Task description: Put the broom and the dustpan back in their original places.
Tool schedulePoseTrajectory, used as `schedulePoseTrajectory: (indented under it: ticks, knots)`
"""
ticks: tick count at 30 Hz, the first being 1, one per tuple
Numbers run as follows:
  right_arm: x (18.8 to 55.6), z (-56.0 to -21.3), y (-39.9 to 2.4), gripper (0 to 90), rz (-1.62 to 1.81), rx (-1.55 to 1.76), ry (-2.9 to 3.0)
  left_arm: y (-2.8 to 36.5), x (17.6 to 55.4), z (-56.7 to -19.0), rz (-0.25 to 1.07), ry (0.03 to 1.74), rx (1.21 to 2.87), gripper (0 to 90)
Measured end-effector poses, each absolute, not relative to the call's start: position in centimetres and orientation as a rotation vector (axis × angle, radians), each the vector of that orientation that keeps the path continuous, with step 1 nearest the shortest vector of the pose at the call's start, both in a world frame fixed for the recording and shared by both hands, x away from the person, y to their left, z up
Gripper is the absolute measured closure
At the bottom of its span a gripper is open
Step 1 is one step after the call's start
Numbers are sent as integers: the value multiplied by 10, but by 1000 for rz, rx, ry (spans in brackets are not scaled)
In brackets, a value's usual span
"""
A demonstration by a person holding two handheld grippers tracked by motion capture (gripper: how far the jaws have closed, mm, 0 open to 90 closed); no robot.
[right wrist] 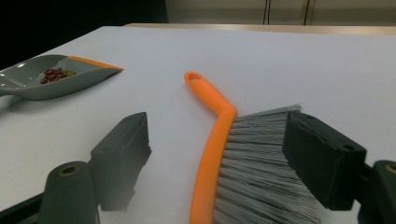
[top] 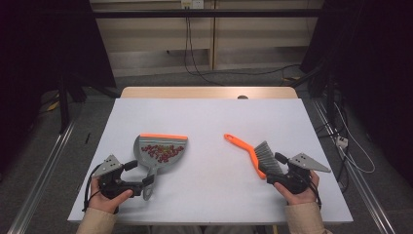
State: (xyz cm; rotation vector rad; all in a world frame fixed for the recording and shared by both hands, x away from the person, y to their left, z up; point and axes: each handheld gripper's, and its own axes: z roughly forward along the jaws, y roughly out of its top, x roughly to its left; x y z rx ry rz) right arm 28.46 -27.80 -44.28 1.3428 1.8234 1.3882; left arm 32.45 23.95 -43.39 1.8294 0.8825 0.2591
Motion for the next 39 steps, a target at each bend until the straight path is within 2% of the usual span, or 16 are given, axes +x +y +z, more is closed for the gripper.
schedulePoseTrajectory:
  ticks: [39]
  knots:
    - [269, -450, -299, 203, 1347, 1336, 1905, 260, 330, -440, 222, 849, 1840, 68]
